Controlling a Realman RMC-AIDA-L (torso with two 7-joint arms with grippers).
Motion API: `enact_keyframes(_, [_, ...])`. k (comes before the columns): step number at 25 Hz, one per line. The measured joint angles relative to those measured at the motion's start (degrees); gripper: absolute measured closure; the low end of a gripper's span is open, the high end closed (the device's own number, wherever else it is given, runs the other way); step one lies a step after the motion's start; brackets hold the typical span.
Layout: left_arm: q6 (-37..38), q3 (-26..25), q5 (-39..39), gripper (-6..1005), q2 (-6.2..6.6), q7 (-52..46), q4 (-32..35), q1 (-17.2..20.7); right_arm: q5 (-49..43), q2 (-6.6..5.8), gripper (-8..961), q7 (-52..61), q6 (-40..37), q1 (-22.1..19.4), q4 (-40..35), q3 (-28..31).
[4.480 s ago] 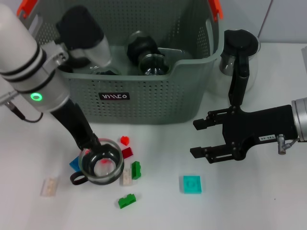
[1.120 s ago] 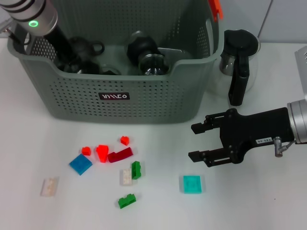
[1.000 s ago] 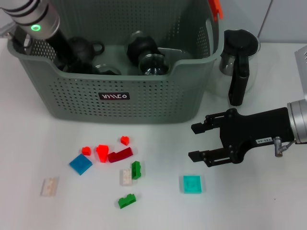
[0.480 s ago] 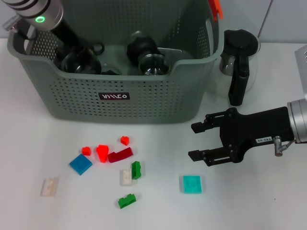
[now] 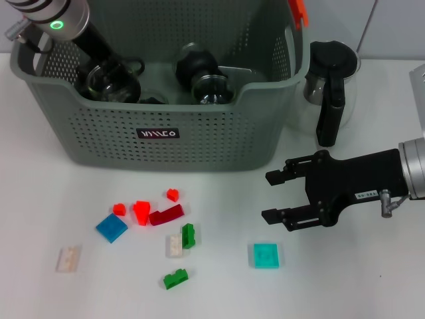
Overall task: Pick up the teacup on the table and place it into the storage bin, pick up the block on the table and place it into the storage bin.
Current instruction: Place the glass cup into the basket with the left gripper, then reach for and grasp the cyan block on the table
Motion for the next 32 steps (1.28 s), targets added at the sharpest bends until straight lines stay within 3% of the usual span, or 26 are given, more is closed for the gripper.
enact_keyframes(19, [2.7, 0.5, 0.0, 310, 0.14, -0.4, 6.1, 2.6, -0.8, 0.0, 222, 0.3, 0.1, 0.4, 0.0, -0.1])
enact_keyframes(24, [3.6, -0.8, -0.3, 303, -1.07, -0.4, 11.7, 4.7, -0.8, 0.0, 221, 0.3, 0.1, 0.4, 0.0, 0.0])
enact_keyframes(28, [7.3, -6.9, -6.2, 297, -3.08, 4.6, 18.2, 6.2, -0.8, 0.0, 220, 0.3, 0.1, 0.5, -0.3, 0.2])
enact_keyframes(32, [16.1, -17.2, -21.6, 291, -4.14, 14.7, 22.8, 8.2, -0.5, 0.0, 221, 0.4, -0.1, 0.6, -0.4, 0.9])
